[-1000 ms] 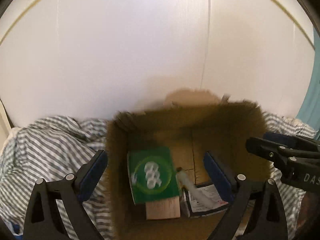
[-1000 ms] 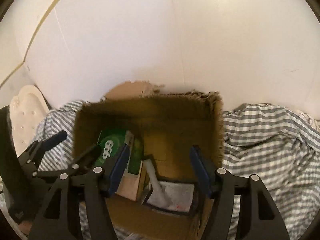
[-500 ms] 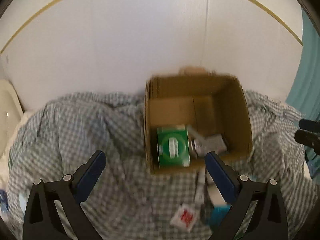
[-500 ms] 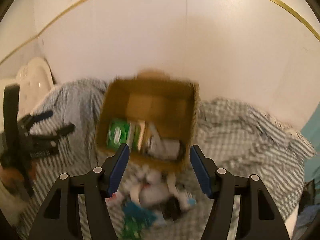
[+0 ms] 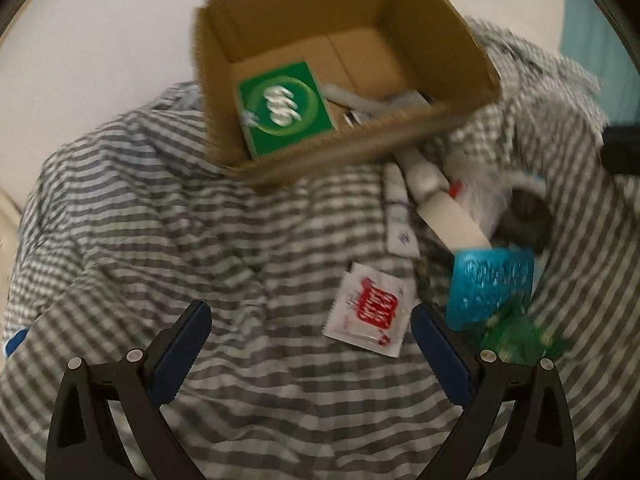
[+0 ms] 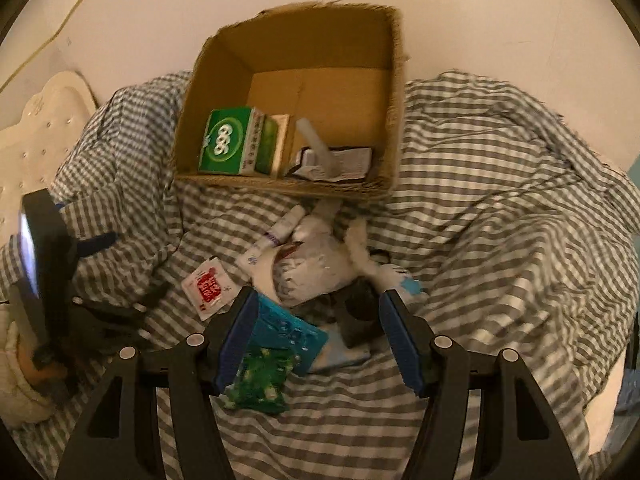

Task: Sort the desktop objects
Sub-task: 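Grasp the red-and-white sachet with the left tool, then hold the sachet in the left tool while the right tool grasps a silver packet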

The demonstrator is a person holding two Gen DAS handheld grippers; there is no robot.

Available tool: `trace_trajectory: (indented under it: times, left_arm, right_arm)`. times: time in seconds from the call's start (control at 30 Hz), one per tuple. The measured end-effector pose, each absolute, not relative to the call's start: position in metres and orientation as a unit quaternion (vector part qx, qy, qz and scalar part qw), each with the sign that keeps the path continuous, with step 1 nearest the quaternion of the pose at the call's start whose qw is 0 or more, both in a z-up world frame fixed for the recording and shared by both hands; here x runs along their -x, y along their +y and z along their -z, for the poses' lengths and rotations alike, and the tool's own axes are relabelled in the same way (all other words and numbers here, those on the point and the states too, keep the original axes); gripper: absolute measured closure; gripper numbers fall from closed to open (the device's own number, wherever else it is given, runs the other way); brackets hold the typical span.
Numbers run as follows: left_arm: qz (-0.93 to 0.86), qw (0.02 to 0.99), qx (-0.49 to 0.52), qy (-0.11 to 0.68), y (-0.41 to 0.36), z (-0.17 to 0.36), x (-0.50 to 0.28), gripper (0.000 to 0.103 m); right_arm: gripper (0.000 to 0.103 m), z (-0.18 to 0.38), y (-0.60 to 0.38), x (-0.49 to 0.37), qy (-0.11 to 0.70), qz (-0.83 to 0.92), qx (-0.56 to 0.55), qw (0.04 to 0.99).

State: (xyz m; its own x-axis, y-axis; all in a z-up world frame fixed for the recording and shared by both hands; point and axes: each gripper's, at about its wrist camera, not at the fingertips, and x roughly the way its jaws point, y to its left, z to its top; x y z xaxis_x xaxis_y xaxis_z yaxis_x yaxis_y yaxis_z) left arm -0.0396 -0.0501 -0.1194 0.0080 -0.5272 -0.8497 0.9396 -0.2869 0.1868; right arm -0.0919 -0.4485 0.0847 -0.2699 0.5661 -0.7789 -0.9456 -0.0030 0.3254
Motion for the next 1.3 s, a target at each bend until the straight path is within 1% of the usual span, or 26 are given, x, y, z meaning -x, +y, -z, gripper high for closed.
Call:
trace_trajectory:
  times: [0.17, 0.4, 0.5, 0.53, 0.57, 0.6, 0.63, 0.67, 0.7, 0.73, 0.77, 0.8, 0.83, 0.93, 1.17, 1.2, 1.3]
  left_arm:
    - [0.656, 0.511, -0.501, 0.239, -0.061, 0.153, 0.055, 0.001]
    - [0.656, 0.476, -0.533, 0.244, -0.076, 0.184, 0.072, 0.001]
    - [0.646, 0.466, -0.544, 0.262, -0.084, 0.198, 0.073, 0.002]
    - [0.647, 0.463, -0.541, 0.271, -0.086, 0.199, 0.072, 0.007]
    - [0.651, 0.461, -0.536, 0.278, -0.086, 0.198, 0.071, 0.017]
    - [0.657, 0.456, -0.528, 0.285, -0.085, 0.194, 0.069, 0.024]
    - [0.661, 0.453, -0.523, 0.291, -0.085, 0.191, 0.068, 0.036]
    - [0.664, 0.453, -0.517, 0.295, -0.084, 0.188, 0.066, 0.045]
    - [0.665, 0.454, -0.51, 0.301, -0.084, 0.184, 0.063, 0.051]
    - [0.666, 0.457, -0.503, 0.306, -0.084, 0.18, 0.061, 0.061]
    - [0.667, 0.459, -0.498, 0.311, -0.083, 0.176, 0.058, 0.066]
    - [0.668, 0.46, -0.489, 0.32, -0.083, 0.171, 0.054, 0.07]
    - [0.669, 0.462, -0.482, 0.326, -0.083, 0.168, 0.052, 0.073]
    - [0.674, 0.466, -0.458, 0.345, -0.082, 0.157, 0.042, 0.073]
    - [0.68, 0.475, -0.437, 0.348, -0.081, 0.143, 0.036, 0.073]
    - [0.678, 0.475, -0.439, 0.349, -0.082, 0.143, 0.036, 0.073]
    - [0.676, 0.475, -0.438, 0.354, -0.09, 0.141, 0.03, 0.073]
  right_arm:
    - [0.04, -0.074, -0.44, 0.107, 0.43, -0.682, 0.244, 0.539]
    - [0.04, -0.061, -0.426, 0.112, 0.443, -0.683, 0.262, 0.518]
    - [0.04, -0.053, -0.423, 0.116, 0.448, -0.684, 0.278, 0.504]
    - [0.04, -0.05, -0.422, 0.117, 0.449, -0.684, 0.283, 0.501]
    - [0.04, -0.048, -0.421, 0.119, 0.45, -0.684, 0.287, 0.498]
    - [0.04, -0.046, -0.421, 0.119, 0.451, -0.684, 0.291, 0.494]
    - [0.04, -0.045, -0.42, 0.121, 0.451, -0.685, 0.295, 0.491]
    - [0.04, -0.043, -0.42, 0.122, 0.451, -0.685, 0.299, 0.488]
    - [0.04, -0.041, -0.419, 0.124, 0.449, -0.688, 0.304, 0.483]
    - [0.04, -0.039, -0.418, 0.127, 0.444, -0.691, 0.31, 0.479]
    - [0.04, -0.037, -0.417, 0.131, 0.439, -0.694, 0.319, 0.474]
    - [0.04, -0.033, -0.416, 0.136, 0.431, -0.699, 0.33, 0.466]
    - [0.04, -0.028, -0.414, 0.143, 0.419, -0.704, 0.344, 0.458]
    - [0.04, -0.011, -0.407, 0.156, 0.409, -0.717, 0.371, 0.427]
    - [0.041, 0.024, -0.389, 0.176, 0.42, -0.72, 0.408, 0.372]
    - [0.043, 0.027, -0.389, 0.177, 0.423, -0.719, 0.415, 0.363]
    - [0.055, 0.034, -0.393, 0.179, 0.425, -0.703, 0.448, 0.354]
